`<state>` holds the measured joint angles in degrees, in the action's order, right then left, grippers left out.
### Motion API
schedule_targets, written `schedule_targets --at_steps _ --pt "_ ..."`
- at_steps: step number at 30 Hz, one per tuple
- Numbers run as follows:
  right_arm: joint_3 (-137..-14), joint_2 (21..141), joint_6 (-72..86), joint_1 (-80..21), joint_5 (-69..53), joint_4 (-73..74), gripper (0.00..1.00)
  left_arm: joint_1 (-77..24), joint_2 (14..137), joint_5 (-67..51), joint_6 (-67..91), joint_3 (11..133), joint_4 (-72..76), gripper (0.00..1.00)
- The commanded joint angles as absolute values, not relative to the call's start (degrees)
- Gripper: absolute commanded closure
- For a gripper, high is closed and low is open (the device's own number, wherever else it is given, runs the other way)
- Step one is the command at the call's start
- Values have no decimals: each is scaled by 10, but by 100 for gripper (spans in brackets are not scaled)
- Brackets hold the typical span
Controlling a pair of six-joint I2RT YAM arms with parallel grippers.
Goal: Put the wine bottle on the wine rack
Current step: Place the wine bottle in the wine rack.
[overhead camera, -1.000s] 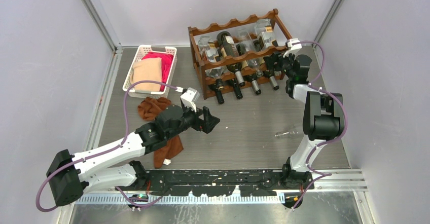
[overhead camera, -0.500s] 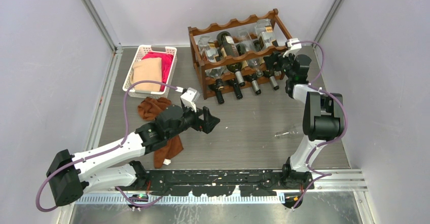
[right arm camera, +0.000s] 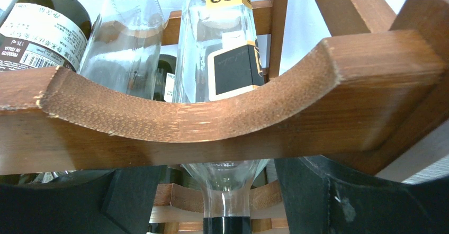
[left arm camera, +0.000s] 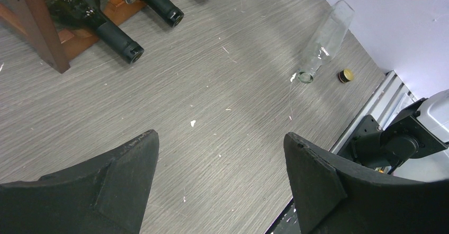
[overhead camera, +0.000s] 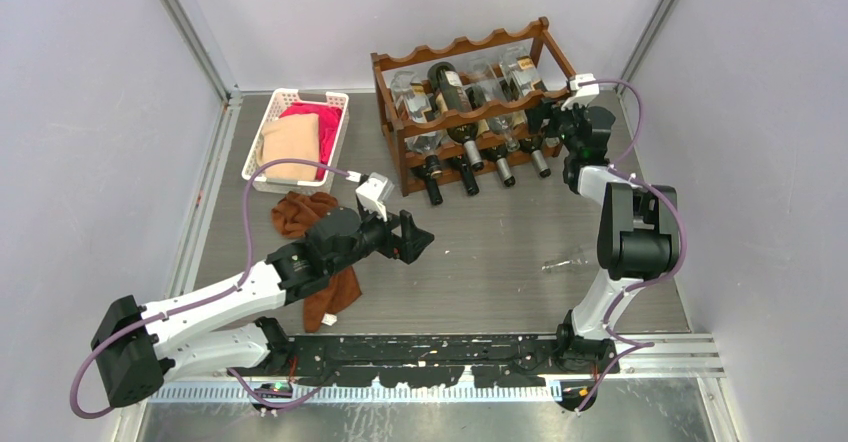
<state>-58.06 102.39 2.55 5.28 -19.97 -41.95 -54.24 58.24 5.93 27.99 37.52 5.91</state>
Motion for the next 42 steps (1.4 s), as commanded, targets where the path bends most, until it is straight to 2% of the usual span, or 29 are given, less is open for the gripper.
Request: schedule_targets --at_steps 1,7,13,28,31,35,38,42 --pt "-594 988 18 54 -180 -466 21 -539 570 54 271 399 98 13" --pt "-586 977 20 54 -187 -471 20 -539 565 54 271 399 95 13" --pt "-567 938 13 54 -193 -459 16 -539 554 52 274 397 95 13" --pt "-496 799 -35 60 -255 -313 16 -539 507 46 281 374 101 12" --pt "-499 757 -48 66 -285 -226 15 -539 494 41 281 365 103 12" --pt "-590 741 -73 86 -358 20 13 -539 473 29 276 352 106 9" --pt "-641 714 -119 94 -402 193 12 -539 456 21 275 341 112 1" --pt "-678 660 -192 99 -415 384 10 -539 437 4 281 318 128 0"
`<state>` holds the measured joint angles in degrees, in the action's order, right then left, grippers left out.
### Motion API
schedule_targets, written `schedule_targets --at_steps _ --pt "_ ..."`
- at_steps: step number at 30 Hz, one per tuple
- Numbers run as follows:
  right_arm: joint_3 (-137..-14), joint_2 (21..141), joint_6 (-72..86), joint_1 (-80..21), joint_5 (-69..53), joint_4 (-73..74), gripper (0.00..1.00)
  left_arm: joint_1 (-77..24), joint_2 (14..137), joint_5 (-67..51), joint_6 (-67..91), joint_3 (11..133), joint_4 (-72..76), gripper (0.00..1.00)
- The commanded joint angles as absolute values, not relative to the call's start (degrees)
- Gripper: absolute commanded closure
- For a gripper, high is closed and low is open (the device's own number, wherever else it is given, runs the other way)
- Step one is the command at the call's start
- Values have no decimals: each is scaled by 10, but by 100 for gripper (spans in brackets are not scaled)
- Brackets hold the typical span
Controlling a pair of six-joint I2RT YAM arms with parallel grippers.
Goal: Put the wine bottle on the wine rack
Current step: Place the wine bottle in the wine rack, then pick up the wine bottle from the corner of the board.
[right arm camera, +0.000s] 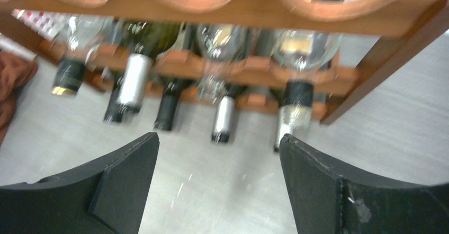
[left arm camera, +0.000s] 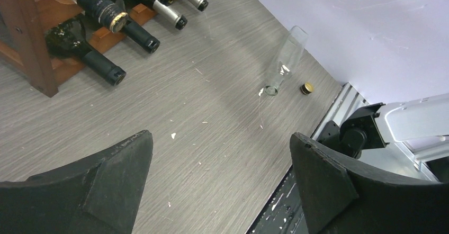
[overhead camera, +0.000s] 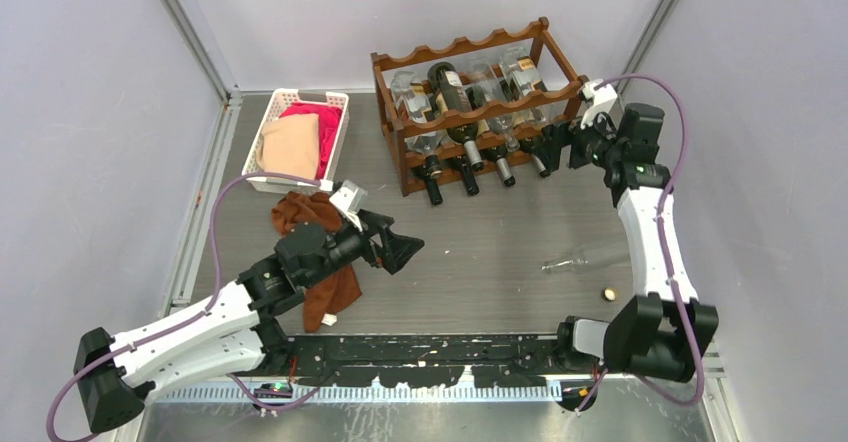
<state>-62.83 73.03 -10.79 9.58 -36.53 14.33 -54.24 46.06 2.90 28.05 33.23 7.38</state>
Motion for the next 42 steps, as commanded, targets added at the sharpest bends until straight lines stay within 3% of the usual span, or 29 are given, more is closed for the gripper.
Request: schedule_targets --at_steps 1,6,10,15,21,31,42 --pt "-679 646 -207 100 -407 419 8 -539 433 3 283 310 134 0" --pt "-638 589 -225 113 -327 489 0 -539 415 -37 285 276 154 1" --pt "-616 597 -228 133 -249 509 0 -539 391 -46 280 256 141 2" --pt "-633 633 -211 237 -268 552 0 -539 351 -41 289 224 143 4" --pt "-629 645 -127 323 -156 527 0 -539 334 -23 309 180 187 5" --pt "-590 693 91 334 89 439 0 -539 376 -29 306 194 204 5" --pt "-563 790 225 334 97 384 1 -539 396 -25 307 201 210 5"
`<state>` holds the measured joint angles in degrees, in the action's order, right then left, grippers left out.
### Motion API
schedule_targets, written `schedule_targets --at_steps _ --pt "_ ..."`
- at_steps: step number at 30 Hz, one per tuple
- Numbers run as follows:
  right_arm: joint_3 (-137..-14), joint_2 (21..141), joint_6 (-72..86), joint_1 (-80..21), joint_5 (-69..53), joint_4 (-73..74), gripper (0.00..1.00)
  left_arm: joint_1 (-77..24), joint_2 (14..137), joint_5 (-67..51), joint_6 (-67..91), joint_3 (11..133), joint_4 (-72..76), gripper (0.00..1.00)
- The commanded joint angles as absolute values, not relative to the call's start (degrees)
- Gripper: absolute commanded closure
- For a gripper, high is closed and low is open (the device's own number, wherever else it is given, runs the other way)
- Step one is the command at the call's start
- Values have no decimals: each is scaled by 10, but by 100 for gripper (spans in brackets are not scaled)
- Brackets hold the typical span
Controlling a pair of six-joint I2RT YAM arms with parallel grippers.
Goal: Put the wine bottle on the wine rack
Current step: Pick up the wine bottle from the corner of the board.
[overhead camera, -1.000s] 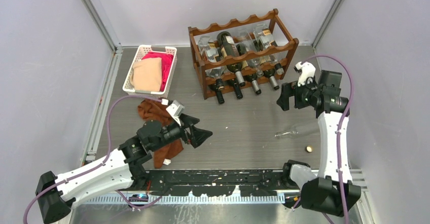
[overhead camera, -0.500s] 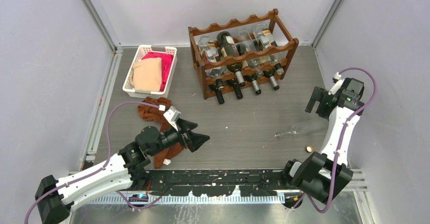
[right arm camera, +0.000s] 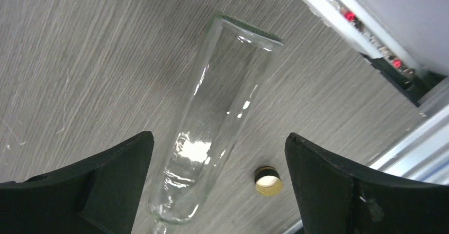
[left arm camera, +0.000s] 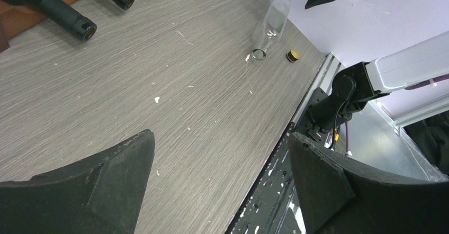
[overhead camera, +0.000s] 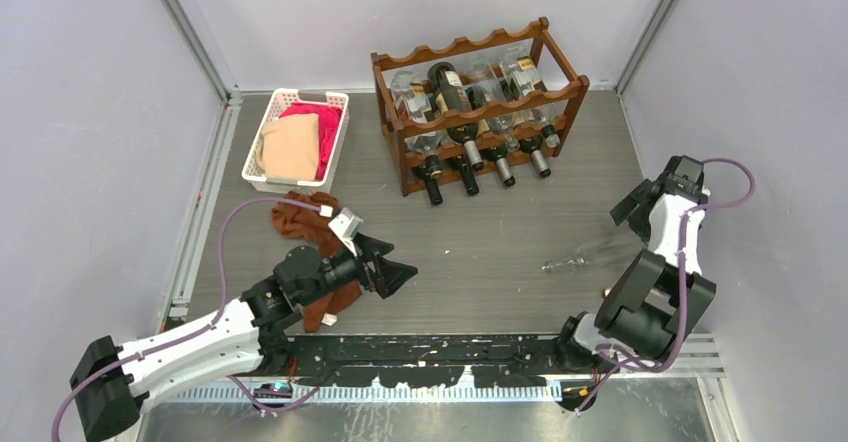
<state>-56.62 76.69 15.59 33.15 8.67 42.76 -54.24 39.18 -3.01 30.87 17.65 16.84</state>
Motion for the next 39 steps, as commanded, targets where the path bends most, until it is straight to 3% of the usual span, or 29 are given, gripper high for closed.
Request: schedule_targets --at_steps 1,13,18,22,25,27,34,39 --pt "-564 801 234 334 93 382 1 -539 399 -25 306 201 212 6" --pt "-552 912 275 334 55 365 10 -539 437 -29 310 206 235 6" --pt "-548 927 274 333 25 358 21 -539 443 -28 309 205 238 6" --pt "-545 910 267 332 -10 349 41 -539 453 -30 314 204 251 6" --pt "-543 875 251 332 -53 336 74 -539 465 -37 325 203 266 6" --pt "-539 841 244 328 -89 327 87 -539 480 -45 338 201 284 6" --pt "-534 780 175 309 -300 334 98 -539 559 -86 406 185 400 7" --pt "-543 757 96 290 -432 353 99 -542 628 -114 446 186 488 8"
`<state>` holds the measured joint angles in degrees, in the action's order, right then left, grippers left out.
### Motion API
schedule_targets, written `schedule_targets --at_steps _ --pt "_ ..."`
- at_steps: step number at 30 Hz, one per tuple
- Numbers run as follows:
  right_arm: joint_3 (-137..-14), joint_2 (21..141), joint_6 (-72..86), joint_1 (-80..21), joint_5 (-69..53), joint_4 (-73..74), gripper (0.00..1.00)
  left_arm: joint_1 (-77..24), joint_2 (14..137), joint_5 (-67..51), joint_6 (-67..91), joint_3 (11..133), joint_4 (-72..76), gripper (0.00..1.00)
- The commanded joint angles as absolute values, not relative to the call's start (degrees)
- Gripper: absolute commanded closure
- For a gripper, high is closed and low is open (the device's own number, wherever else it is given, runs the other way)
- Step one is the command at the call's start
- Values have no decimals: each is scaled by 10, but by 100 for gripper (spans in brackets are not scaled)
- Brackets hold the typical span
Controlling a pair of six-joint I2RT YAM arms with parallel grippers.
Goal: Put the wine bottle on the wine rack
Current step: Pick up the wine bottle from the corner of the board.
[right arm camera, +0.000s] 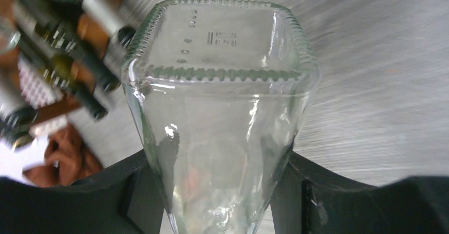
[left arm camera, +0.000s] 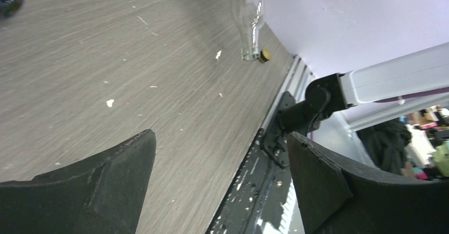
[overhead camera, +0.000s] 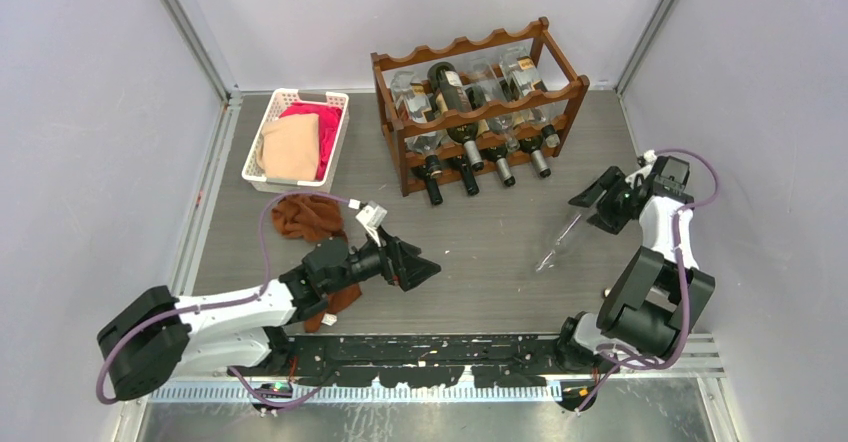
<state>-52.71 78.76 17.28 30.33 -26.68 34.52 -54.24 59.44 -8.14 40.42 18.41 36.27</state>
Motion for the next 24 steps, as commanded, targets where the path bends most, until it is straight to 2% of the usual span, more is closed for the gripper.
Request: schedule_targets --at_steps 1,5,12,15,21,24 --pt "-547 752 70 283 -463 369 99 -547 640 -115 448 187 505 9" --pt "-558 728 -26 242 -566 416 99 -573 699 -96 447 200 557 9" --pt "-554 673 -80 144 -606 418 99 -619 836 -32 501 229 713 9" --pt "-554 665 -93 114 -616 416 99 -639 897 -5 507 251 792 3" --pt "-564 668 -136 85 -636 451 99 -685 952 59 468 297 812 0" --pt "-563 665 -138 78 -628 451 99 -713 965 129 436 316 794 0"
